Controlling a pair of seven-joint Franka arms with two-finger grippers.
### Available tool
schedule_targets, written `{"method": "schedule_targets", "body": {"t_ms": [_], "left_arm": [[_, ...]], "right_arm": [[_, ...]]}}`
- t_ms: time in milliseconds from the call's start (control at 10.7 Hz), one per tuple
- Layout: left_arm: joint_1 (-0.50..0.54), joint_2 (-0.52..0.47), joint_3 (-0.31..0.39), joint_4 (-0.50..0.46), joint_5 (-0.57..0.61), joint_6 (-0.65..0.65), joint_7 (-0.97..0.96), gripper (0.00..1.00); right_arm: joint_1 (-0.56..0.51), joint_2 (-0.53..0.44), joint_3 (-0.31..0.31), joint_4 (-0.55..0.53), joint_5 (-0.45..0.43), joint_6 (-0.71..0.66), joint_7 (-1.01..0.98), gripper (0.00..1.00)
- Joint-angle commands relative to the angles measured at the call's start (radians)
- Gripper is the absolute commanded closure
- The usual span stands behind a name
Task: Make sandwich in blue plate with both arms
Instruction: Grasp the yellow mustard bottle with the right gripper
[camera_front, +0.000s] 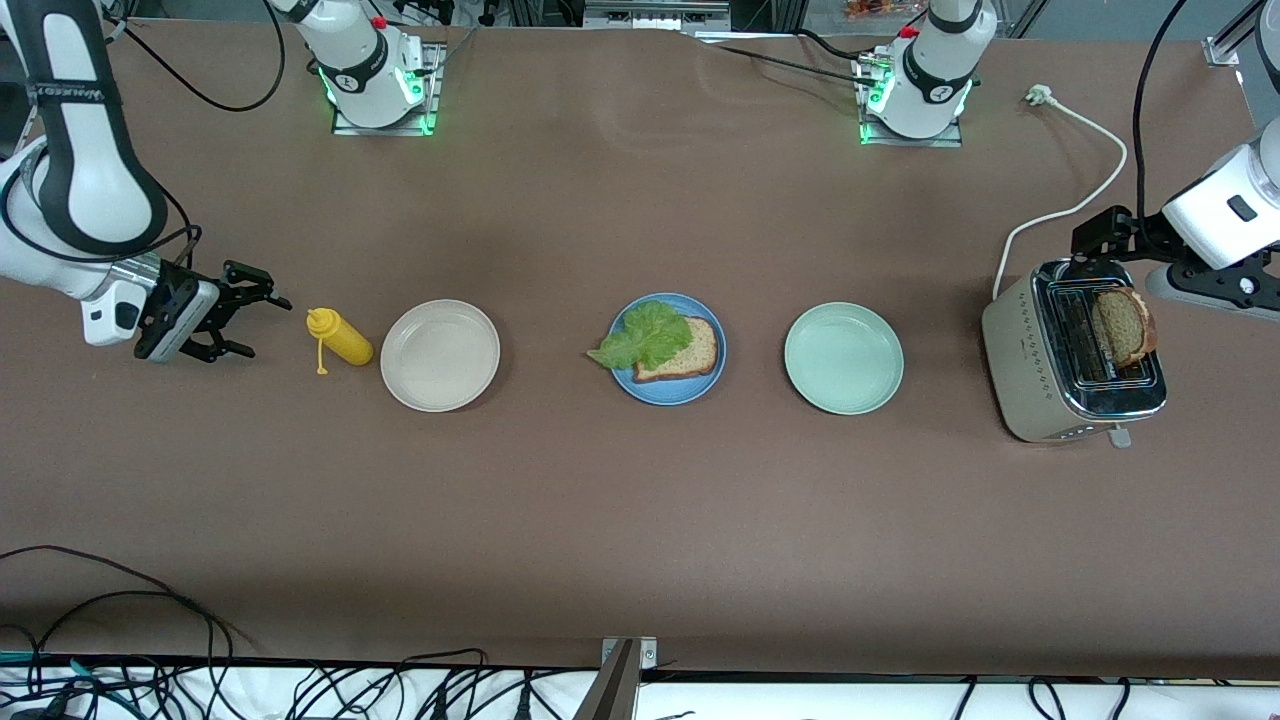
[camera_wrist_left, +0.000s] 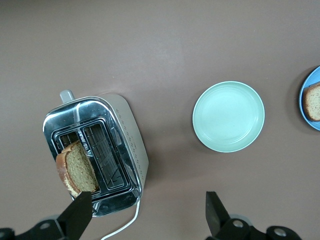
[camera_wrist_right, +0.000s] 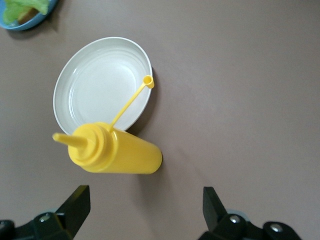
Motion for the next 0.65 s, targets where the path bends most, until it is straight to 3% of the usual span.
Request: {"method": "schedule_targets", "body": {"t_ms": [0,187,561], "left_arm": [[0.019,-0.009,-0.022,0.005,-0.046,-0.005,0.004,0.0],[0.017,-0.009,-0.022,0.005,-0.064,-0.006,0.006,0.0],[0.017,-0.011,-0.022,0.005,-0.064,-0.006,0.004,0.0]], "right_arm": [[-0.073,0.074,0.024,-0.004,0.204,-0.085,-0.381,0.0],[-0.084,0.133,0.024,-0.001,0.392,-0.141,-0.625,0.0],[-0.086,0.222,0.025,0.005,0.552,-0.193,-0.852,0.0]]}}
